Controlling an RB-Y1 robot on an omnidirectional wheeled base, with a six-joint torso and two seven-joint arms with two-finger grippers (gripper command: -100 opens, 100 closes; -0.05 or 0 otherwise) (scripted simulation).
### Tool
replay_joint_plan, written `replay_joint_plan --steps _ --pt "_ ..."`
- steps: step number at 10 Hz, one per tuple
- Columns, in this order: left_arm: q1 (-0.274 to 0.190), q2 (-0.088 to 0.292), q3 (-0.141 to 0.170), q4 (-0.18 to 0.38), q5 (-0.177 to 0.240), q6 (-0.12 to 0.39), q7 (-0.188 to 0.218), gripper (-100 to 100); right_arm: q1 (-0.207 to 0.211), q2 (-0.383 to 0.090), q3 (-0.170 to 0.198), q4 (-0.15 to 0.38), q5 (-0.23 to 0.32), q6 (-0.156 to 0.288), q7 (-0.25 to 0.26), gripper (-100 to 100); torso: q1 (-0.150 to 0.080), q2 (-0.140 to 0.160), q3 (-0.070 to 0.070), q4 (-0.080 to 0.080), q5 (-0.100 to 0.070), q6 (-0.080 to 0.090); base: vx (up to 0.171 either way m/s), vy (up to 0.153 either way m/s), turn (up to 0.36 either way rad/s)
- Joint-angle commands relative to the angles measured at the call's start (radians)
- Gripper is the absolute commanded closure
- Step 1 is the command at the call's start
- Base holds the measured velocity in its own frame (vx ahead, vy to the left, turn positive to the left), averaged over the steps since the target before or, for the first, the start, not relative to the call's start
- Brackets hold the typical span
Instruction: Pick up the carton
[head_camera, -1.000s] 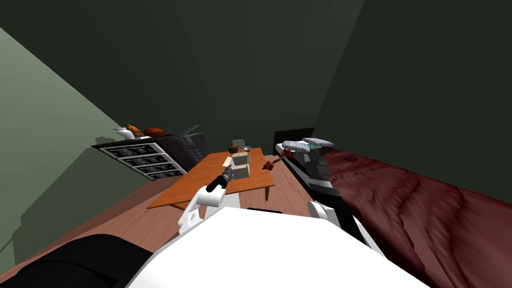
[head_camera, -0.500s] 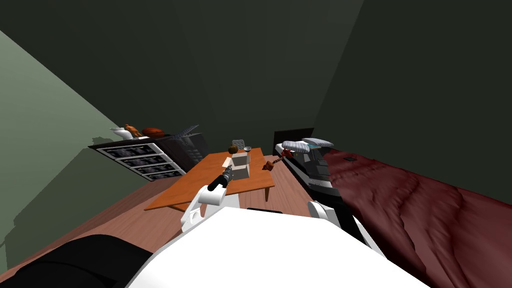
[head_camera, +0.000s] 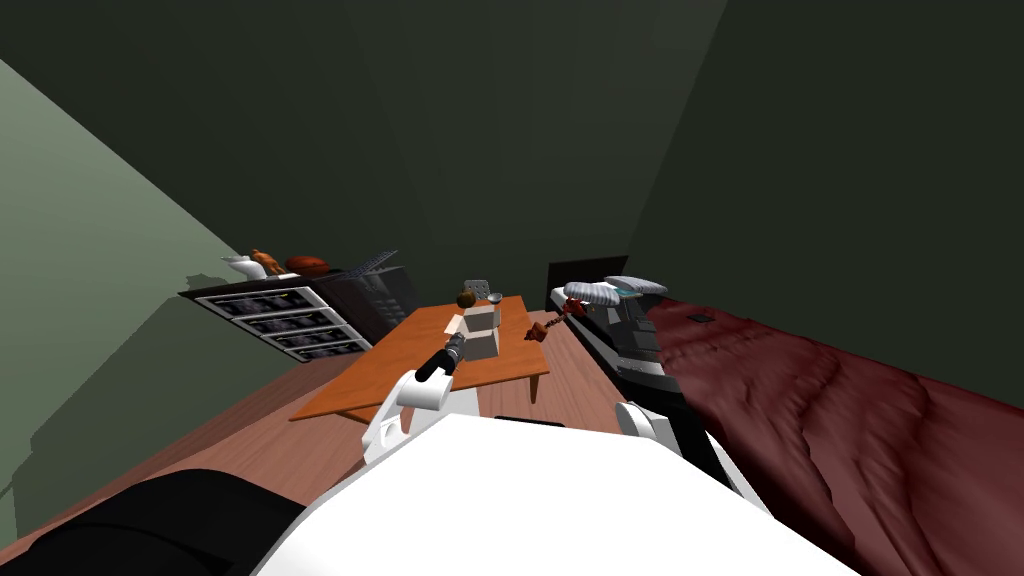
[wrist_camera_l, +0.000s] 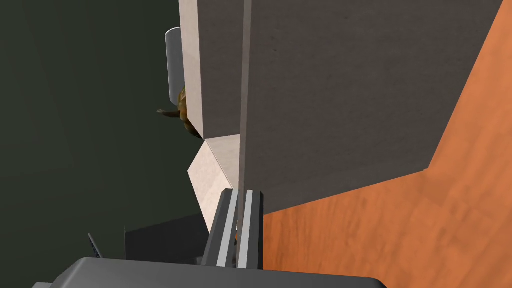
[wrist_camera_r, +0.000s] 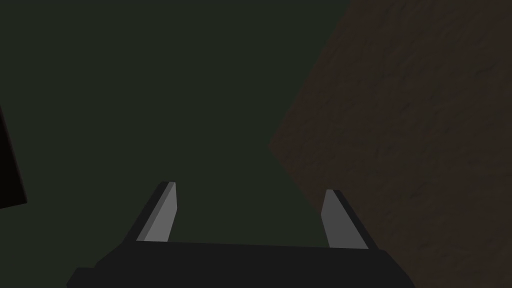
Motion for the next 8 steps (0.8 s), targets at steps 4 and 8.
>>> replay_joint_plan --steps 4,8 --pt "-0.007 0.007 0.015 -0.016 0.0 0.041 0.006 -100 0.0 0.0 0.0 0.0 0.0 0.0 0.0 0 0.0 0.001 0.0 -0.001 0.001 0.0 -0.002 -0.001 -0.027" --pt "-0.016 0.019 0.039 -0.036 0.0 0.112 0.016 -100 0.0 0.0 0.0 0.0 0.0 0.0 0.0 0 0.0 0.001 0.0 -0.001 0.001 0.0 -0.003 -0.004 -0.042"
